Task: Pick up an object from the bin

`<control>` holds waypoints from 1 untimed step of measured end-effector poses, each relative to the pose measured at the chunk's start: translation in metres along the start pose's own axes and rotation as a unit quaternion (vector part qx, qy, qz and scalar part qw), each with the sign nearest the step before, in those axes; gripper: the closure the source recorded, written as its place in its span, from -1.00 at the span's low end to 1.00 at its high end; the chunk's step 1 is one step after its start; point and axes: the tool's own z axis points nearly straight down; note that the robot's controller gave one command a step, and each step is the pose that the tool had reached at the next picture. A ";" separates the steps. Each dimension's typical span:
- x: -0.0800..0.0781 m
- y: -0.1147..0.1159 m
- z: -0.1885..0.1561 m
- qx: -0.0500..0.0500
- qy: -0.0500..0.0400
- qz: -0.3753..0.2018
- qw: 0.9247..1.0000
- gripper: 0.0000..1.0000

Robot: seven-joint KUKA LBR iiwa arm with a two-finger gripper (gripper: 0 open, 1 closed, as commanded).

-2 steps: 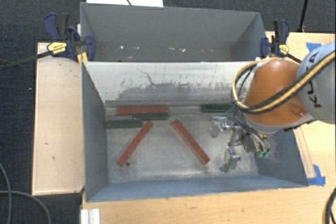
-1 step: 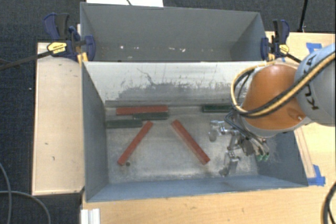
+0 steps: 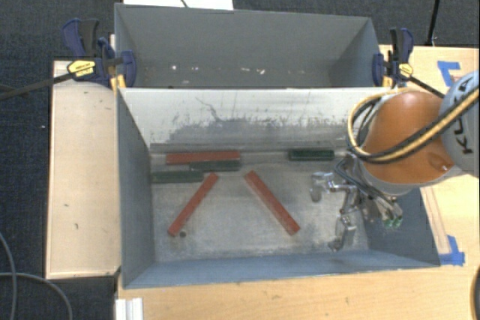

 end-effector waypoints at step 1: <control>-0.004 0.024 0.023 0.000 0.001 0.050 0.999 -1.00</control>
Offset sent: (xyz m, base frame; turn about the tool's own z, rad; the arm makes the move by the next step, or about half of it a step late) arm 0.0131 0.0562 -0.0119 0.0066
